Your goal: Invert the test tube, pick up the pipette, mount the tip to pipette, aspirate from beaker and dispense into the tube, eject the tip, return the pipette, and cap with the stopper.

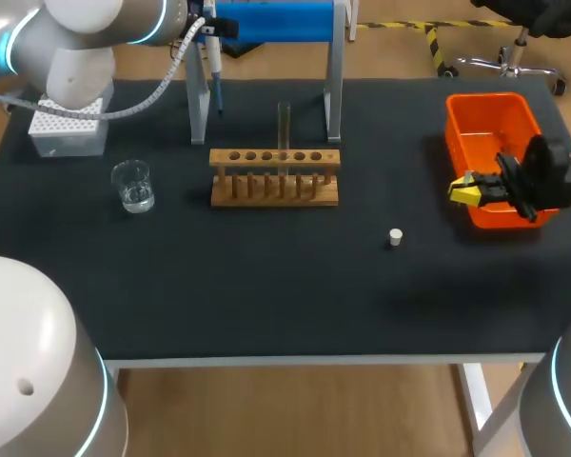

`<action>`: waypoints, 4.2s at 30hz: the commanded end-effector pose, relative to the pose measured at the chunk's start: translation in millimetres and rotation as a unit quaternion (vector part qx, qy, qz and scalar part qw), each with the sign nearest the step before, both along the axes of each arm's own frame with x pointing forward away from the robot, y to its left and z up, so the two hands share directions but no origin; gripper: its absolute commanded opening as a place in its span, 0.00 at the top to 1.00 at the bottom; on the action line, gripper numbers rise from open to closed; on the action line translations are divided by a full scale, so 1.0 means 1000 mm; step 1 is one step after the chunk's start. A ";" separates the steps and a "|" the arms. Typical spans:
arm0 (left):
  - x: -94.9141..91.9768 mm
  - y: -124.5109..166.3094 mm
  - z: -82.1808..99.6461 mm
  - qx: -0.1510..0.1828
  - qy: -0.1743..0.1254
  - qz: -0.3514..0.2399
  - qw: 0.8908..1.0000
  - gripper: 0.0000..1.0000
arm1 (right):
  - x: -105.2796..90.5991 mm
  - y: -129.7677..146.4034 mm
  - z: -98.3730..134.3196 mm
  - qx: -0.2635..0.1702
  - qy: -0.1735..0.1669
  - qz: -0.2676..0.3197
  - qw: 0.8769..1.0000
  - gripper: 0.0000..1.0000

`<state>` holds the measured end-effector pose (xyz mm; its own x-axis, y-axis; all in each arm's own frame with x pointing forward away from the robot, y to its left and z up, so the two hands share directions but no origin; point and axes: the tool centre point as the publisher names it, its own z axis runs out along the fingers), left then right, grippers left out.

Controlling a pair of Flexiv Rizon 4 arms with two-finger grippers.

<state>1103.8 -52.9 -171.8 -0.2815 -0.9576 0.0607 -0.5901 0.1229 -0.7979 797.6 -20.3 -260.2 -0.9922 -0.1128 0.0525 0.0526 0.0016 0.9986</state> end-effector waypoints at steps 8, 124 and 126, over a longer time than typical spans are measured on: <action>0.001 0.000 0.000 0.000 0.002 -0.001 1.000 0.00 | 0.000 0.000 0.000 0.000 0.000 0.000 1.000 1.00; 0.064 -0.007 -0.035 -0.021 -0.039 0.111 0.993 0.35 | 0.000 0.000 0.000 0.000 0.000 0.000 1.000 1.00; 0.065 -0.007 -0.035 -0.021 -0.039 0.111 0.993 0.35 | 0.000 0.000 0.000 0.000 0.000 0.000 1.000 1.00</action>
